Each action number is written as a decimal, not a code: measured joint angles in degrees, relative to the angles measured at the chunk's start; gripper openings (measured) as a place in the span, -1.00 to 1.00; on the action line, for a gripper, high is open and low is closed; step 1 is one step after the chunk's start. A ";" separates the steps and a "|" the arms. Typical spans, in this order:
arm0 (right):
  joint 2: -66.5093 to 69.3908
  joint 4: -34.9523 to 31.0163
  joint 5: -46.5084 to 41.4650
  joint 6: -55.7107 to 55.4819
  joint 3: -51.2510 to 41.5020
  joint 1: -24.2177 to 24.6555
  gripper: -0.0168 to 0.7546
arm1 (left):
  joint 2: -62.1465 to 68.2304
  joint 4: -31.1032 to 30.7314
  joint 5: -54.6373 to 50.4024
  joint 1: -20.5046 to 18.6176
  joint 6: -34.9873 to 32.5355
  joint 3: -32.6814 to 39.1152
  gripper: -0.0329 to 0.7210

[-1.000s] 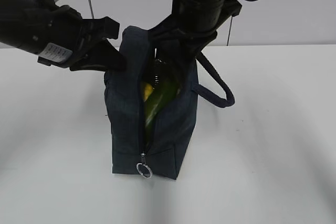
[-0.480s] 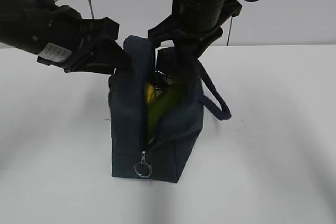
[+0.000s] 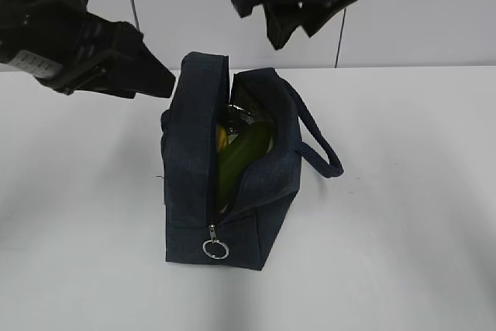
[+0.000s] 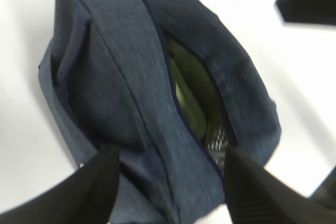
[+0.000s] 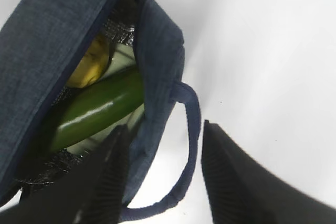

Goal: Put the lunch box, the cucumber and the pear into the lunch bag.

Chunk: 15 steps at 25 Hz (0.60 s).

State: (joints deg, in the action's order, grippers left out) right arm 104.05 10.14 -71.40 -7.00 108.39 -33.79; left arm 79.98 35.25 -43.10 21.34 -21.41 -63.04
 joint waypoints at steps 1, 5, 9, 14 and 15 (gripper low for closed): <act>-1.17 0.52 0.00 0.00 0.00 0.00 -0.01 | -0.46 -0.89 -1.30 0.00 0.00 0.00 0.10; -7.14 2.49 -0.10 0.00 0.00 0.00 -0.01 | -1.65 -3.75 -6.84 0.00 0.00 0.00 0.10; -12.82 1.81 -0.22 0.90 -0.55 0.00 -0.01 | -1.88 -4.50 -11.15 0.00 0.00 0.00 0.10; -19.88 -0.12 -0.52 1.34 -5.46 0.00 0.00 | -2.16 -4.76 -15.96 0.00 0.04 0.00 0.02; -21.49 -0.34 -0.62 1.34 -7.10 0.00 0.00 | -2.29 -4.81 -16.45 0.00 0.04 0.00 -0.01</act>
State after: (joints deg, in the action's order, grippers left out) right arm 82.56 9.80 -72.03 -5.66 101.29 -33.79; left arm 77.68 30.44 -59.55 21.34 -21.37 -63.04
